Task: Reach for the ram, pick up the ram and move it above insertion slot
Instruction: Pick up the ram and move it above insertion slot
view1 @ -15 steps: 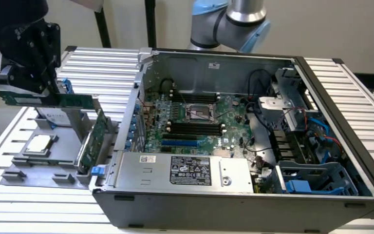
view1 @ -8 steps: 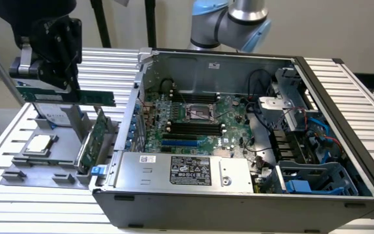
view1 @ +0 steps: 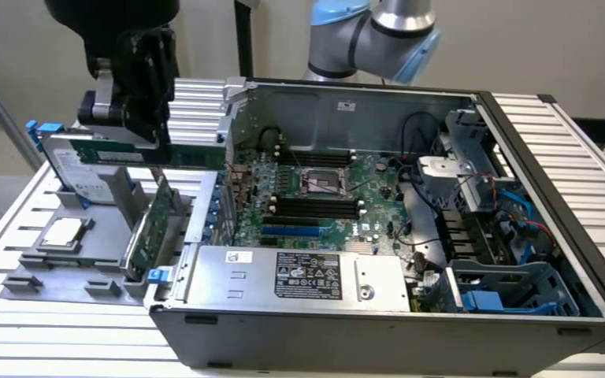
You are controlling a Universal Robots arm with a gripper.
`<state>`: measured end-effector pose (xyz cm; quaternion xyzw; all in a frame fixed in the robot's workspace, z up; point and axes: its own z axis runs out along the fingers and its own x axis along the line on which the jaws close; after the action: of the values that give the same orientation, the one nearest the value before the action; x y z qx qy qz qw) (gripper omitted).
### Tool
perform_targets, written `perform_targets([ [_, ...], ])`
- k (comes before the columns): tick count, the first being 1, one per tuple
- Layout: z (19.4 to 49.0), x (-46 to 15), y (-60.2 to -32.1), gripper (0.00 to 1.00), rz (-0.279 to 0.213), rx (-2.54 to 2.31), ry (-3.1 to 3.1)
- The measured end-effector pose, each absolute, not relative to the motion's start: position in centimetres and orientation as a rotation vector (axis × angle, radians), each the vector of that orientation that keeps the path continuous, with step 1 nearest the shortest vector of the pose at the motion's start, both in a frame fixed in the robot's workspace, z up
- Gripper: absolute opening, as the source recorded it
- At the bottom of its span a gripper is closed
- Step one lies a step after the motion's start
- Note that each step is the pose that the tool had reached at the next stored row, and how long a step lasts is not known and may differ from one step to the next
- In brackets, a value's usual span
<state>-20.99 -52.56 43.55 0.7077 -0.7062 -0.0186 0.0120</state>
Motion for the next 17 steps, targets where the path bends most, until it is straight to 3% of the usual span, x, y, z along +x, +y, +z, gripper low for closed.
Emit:
perform_targets([
  [17,43.5,-15.2,-50.0,0.14,-0.058,2.206,-2.202],
])
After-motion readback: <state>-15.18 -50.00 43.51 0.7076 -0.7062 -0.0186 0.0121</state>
